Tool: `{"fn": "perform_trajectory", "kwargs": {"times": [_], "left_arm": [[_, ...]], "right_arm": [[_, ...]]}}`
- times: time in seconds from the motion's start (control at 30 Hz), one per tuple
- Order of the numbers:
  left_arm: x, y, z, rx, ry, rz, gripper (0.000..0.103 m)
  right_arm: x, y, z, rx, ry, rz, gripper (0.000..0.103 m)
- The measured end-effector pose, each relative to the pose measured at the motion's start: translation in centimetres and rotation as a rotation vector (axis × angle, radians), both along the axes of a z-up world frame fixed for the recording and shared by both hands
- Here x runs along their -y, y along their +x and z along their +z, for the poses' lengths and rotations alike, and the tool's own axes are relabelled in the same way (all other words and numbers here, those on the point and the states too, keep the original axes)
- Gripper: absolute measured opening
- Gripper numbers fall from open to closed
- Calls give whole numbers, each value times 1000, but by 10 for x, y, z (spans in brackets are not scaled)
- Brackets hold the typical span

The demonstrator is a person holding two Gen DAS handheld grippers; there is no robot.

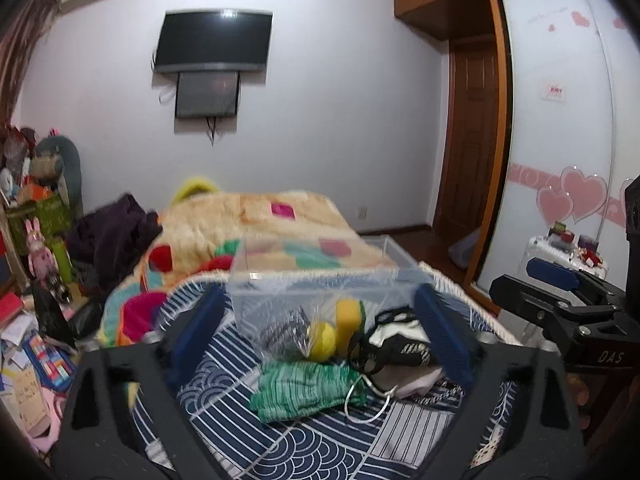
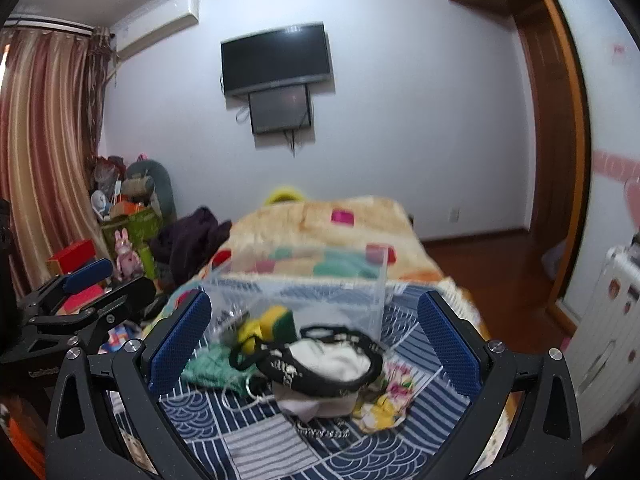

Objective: Organize soft objects
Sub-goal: 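Grasp the black-strapped white bag with the right gripper while the left gripper grasps the silver mesh scrubber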

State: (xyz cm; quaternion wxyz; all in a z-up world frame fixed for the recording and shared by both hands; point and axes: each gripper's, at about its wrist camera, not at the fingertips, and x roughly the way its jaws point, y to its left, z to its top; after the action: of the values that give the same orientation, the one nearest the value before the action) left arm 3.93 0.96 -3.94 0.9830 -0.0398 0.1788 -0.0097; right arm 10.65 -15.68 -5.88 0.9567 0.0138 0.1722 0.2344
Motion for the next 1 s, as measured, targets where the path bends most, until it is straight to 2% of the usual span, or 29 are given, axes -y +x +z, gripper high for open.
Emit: {"fn": "perform_trajectory", "kwargs": {"times": [0.2,0.3,0.43,0.53,0.67,0.8,0.9,1.0], "left_arm": [[-15,26,-26,-84,-23,57,78],[-22,43,-42,-134,-61,45,75],[-25,65,-57,-198,-71,31,65],[-27,76,-63,-218,-65,35,65],[-31,89,-70,-241,-79,36,63],[-32,95,-83,-276,-94,26,55],[-28,94,-83,-273,-78,15,52],[-22,93,-86,-283,-39,33,43]], "right_arm": [[-3,20,-24,-104,-9,20,101],[-5,25,-34,-137,-28,11,96],[-7,36,-49,-204,-47,10,87],[-8,45,-59,-245,-60,8,77],[-9,53,-71,-298,-66,7,71],[-4,55,-77,-321,-35,6,68],[-1,59,-82,-355,-14,11,60],[2,57,-84,-371,-2,20,51]]}}
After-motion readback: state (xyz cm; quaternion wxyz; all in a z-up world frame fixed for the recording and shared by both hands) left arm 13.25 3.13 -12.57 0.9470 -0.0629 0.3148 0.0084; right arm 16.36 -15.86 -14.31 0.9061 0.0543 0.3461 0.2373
